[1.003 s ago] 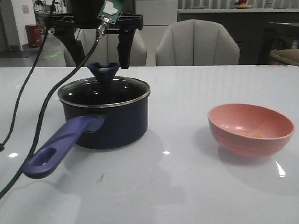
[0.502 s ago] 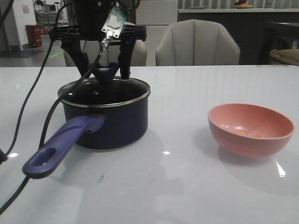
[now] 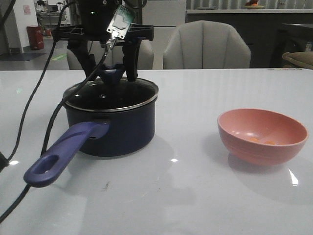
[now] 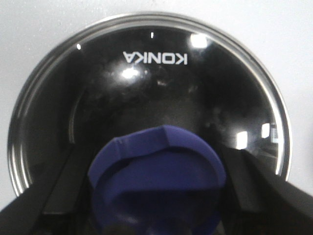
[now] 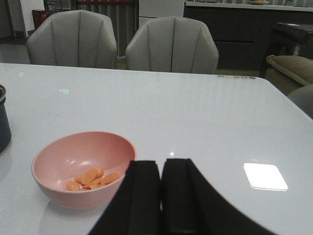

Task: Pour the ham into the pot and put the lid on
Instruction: 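Lift the glass lid off the saucepan with the left gripper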

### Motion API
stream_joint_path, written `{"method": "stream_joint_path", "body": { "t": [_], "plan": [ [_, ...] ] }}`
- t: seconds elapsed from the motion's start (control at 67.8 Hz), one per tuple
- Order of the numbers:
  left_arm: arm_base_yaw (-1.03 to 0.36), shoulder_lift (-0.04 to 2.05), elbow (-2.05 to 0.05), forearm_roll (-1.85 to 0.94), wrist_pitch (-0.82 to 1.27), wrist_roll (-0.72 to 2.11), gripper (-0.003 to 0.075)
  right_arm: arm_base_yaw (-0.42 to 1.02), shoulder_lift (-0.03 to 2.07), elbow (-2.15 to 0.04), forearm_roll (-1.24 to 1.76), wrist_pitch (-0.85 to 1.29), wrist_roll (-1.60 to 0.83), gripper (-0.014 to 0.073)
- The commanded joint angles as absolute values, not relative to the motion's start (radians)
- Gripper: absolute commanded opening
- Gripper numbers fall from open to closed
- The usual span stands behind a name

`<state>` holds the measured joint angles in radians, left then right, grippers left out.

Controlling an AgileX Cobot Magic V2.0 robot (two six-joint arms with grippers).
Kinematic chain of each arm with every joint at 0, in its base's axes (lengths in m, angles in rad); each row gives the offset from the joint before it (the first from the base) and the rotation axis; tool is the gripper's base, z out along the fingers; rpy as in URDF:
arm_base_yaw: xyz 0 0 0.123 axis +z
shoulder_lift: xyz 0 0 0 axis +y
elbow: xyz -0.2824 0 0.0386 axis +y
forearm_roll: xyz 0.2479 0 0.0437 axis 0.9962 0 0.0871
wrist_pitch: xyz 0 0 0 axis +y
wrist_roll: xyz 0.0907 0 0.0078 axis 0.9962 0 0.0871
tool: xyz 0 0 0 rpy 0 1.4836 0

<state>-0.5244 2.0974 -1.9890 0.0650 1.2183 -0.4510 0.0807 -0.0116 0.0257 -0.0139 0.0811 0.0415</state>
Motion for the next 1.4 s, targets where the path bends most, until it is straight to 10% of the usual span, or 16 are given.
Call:
{"method": "stream_joint_path", "body": {
  "t": [0.0, 0.546, 1.033, 1.387],
  "plan": [
    [-0.529, 2.003, -2.034, 0.073, 1.199, -0.464, 0.0313, 0.077, -0.031, 0.021, -0.020, 0.000, 0.037, 0.0145],
    [-0.427, 1.769, -1.872, 0.300, 1.255, -0.352, 0.0313, 0.077, -0.031, 0.021, -0.020, 0.000, 0.037, 0.0145],
    [0.020, 1.547, -1.311, -0.072, 0.855, -0.055, 0.0313, 0.077, -0.031, 0.021, -0.020, 0.000, 0.037, 0.0145],
    [0.077, 1.635, -1.152, -0.100, 0.657, -0.034, 0.0313, 0.077, -0.031, 0.021, -0.020, 0.000, 0.037, 0.0145]
  ]
}}
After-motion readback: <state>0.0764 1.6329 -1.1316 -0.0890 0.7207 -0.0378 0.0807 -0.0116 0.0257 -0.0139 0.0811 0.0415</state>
